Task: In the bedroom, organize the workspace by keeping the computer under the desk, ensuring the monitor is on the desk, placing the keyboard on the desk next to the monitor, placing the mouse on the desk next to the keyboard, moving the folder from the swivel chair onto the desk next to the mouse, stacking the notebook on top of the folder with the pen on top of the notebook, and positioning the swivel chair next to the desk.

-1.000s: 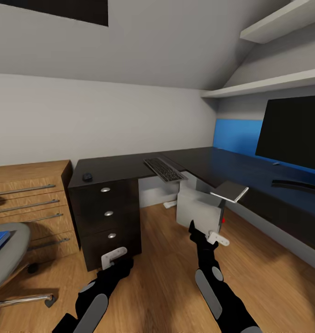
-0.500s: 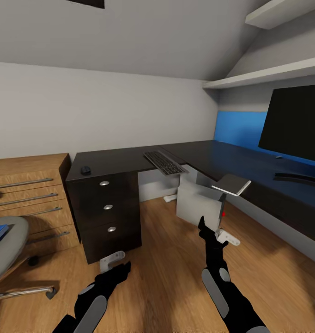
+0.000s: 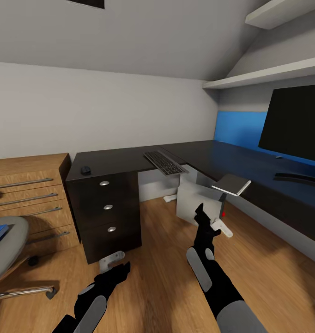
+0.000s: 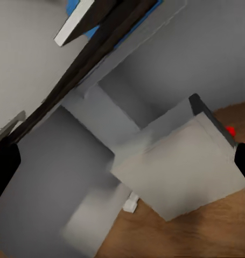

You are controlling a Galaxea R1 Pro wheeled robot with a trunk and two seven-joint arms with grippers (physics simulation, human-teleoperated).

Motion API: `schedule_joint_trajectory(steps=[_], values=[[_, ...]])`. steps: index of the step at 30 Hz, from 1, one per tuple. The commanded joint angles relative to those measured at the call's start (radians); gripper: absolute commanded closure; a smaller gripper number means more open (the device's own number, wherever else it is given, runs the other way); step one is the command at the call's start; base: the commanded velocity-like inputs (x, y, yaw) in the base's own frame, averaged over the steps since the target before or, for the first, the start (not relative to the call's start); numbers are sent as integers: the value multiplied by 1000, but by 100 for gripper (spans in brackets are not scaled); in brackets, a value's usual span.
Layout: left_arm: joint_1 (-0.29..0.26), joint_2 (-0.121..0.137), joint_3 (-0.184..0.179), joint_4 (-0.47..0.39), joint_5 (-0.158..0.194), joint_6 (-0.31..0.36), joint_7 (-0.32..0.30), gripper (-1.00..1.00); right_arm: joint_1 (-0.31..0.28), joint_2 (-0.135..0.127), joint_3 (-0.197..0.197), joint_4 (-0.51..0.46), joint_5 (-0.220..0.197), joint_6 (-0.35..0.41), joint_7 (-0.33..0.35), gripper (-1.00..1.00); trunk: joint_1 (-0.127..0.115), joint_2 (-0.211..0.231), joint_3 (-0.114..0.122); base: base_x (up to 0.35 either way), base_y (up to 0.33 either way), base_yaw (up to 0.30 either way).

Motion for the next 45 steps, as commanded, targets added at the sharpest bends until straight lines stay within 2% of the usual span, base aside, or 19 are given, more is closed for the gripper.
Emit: schedule_joint_trajectory(steps=[1,2,3,6,9,26,36,45], values=[[-1,1,-3,-1,7,1,8,-100,-10,-1,-2,-1,-45,-9,-21,-100,0,0,-1,0,0,0],[-1,1,-3,-2,7,1,8,-100,-17,-2,-13,-1,-108,-20,-37,-100,0,0,-1,0,0,0],[-1,1,-4,-2,7,1,7,-100,-20,-3,-21,-2,-150,-30,-42,-100,0,0,-1,0,0,0],[-1,1,-4,0,8,0,7,-100,-23,-5,-31,-8,-213,-52,-49,-100,0,0,-1,0,0,0],[-1,1,-4,1,10,0,7,-100,-24,-6,-33,-24,-235,-82,-51,-100,0,0,-1,0,0,0],[-1,-1,-10,2,10,1,6,-100,-25,-44,-40,-37,-247,-102,-52,-100,0,0,-1,84,0,0],[-1,-1,-10,2,12,0,9,-100,-25,-44,-38,-34,-245,-102,-52,-100,-5,2,38,0,0,0],[-1,-1,-10,4,14,0,11,-100,-25,-46,-40,-35,-244,-102,-52,-100,-39,65,66,0,0,0]])
